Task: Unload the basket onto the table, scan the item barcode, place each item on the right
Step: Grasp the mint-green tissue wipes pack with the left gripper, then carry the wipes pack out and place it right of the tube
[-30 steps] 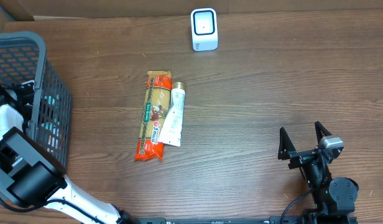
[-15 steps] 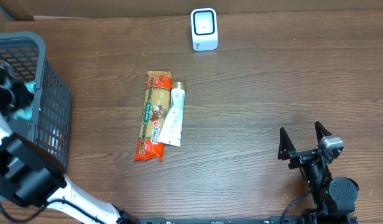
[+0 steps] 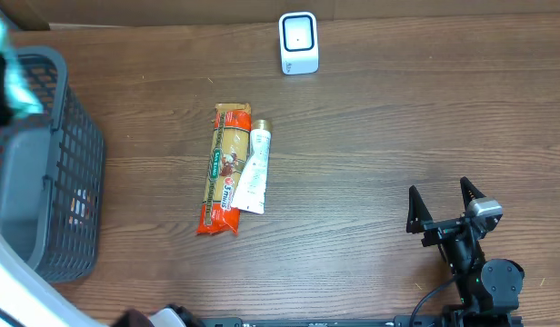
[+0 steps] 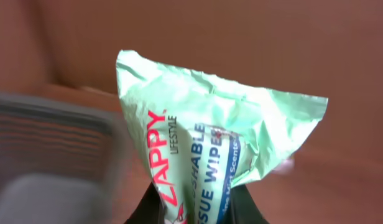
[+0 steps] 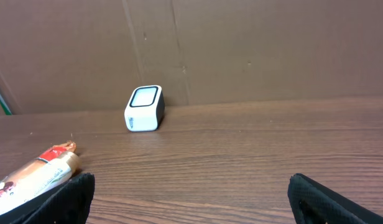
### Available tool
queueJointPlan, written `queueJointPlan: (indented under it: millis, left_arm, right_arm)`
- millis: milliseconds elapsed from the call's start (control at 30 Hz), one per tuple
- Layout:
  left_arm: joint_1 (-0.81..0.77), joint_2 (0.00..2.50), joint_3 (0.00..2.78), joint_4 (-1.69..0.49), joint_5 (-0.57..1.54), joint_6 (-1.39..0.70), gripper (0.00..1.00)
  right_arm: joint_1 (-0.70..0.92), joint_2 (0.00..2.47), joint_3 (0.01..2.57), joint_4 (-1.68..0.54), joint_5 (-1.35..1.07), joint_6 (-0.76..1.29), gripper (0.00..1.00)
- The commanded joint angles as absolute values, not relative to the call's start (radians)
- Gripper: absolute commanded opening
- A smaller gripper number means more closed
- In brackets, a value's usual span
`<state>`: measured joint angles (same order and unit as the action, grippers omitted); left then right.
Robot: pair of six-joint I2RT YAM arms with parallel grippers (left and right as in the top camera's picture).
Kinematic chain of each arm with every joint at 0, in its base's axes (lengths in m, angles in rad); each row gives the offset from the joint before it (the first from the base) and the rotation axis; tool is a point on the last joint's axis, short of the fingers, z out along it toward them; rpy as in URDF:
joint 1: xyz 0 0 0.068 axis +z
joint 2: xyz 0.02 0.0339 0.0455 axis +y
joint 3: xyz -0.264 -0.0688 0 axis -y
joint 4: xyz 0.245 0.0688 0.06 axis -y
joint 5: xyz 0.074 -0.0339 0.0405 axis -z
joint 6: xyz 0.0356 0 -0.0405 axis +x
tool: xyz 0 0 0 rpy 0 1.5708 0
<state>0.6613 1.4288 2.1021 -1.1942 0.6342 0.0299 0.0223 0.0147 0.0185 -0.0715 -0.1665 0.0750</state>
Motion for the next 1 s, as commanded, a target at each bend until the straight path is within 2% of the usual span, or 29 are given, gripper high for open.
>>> queueJointPlan:
  millis: [0, 233, 467, 700, 900, 967]
  left_arm:
    - [0.513, 1.436, 2.097, -1.271, 0.669, -0.007, 0.04]
    - [0.096, 1.48, 2.011, -1.332, 0.422, -0.034, 0.04]
    - [-0.2, 1.584, 1.803, -1.192, 0.265, -0.213, 0.04]
    - [-0.393, 1.768, 1.605, -0.982, 0.184, -0.345, 0.04]
    - [-0.439, 1.946, 1.58, -0.931, 0.13, -0.417, 0.05]
    - [-0.439, 1.991, 1.58, -0.926, 0.13, -0.42, 0.1]
  right_arm:
    - [0.031, 0.003, 0.008, -0.068, -0.157, 0.077, 1.0]
    - [0.031, 0.003, 0.008, -0.068, -0.157, 0.077, 1.0]
    - [0.031, 0.003, 0.008, -0.068, -0.157, 0.077, 1.0]
    - [0.031, 0.003, 0.008, -0.068, -0.157, 0.077, 1.0]
    - [0.031, 0.003, 0.008, -0.068, -0.157, 0.077, 1.0]
    - [0.031, 0.003, 0.008, -0.068, -0.157, 0.077, 1.0]
